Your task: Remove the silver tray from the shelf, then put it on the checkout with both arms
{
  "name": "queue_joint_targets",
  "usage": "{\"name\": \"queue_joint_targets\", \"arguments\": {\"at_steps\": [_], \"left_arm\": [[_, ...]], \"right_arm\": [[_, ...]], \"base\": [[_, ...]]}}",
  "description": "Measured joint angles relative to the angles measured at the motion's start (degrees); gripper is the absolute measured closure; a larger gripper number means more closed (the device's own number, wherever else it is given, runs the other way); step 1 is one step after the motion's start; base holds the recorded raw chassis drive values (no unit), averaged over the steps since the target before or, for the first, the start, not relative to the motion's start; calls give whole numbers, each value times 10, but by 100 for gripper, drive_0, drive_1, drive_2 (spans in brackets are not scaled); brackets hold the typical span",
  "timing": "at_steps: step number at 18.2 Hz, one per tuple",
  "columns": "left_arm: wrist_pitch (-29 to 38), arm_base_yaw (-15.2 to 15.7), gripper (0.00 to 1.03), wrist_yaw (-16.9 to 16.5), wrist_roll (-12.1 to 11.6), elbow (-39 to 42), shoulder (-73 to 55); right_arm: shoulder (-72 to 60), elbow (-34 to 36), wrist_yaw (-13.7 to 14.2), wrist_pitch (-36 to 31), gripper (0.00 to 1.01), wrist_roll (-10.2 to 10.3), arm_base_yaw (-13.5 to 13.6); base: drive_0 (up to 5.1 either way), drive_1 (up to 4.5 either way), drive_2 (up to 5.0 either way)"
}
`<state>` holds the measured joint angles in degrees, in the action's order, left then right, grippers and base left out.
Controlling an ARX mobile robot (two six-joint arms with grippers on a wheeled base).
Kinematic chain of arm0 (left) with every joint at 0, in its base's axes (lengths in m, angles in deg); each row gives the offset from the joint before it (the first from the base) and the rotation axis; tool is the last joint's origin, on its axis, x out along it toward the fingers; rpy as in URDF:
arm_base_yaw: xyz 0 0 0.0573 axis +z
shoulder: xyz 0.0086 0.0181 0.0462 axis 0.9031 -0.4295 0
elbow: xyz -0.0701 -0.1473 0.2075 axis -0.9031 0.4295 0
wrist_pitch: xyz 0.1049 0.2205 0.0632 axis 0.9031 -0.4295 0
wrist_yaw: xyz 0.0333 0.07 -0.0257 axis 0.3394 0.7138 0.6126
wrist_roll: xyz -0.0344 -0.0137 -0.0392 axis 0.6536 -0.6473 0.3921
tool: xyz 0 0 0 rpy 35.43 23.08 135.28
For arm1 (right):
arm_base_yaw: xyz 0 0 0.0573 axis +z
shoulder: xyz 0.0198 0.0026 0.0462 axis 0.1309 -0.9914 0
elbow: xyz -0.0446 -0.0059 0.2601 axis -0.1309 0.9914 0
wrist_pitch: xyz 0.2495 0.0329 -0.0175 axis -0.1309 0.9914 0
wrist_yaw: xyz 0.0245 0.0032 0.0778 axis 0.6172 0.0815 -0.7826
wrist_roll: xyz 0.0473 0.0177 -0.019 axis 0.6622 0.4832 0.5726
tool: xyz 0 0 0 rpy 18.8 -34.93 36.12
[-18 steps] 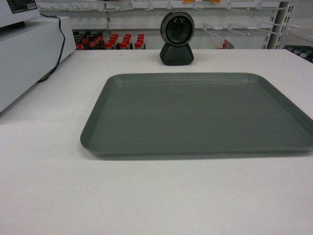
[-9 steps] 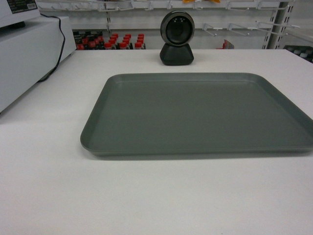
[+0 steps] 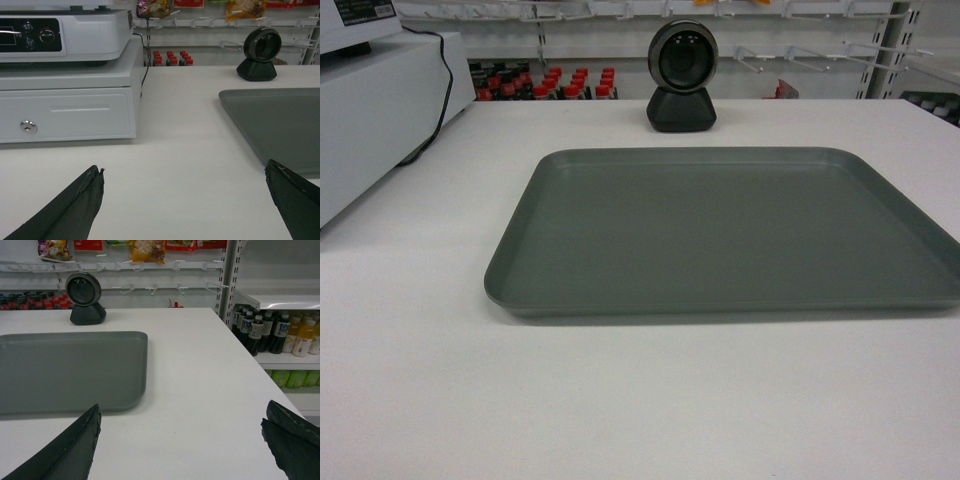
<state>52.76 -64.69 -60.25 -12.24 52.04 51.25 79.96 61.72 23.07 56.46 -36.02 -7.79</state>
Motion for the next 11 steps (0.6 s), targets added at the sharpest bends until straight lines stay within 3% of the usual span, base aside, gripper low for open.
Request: {"name": "queue_joint_targets", "arguments": {"at_steps": [8, 11], "left_arm": [[-1, 0, 5, 0, 0, 0, 0], [2, 0, 5, 0, 0, 0, 0]], "right_arm": [[0, 0, 0, 0, 3, 0, 0], [0, 0, 0, -2, 3, 0, 0]], "base": [[0, 0, 0], [3, -403, 409]]}}
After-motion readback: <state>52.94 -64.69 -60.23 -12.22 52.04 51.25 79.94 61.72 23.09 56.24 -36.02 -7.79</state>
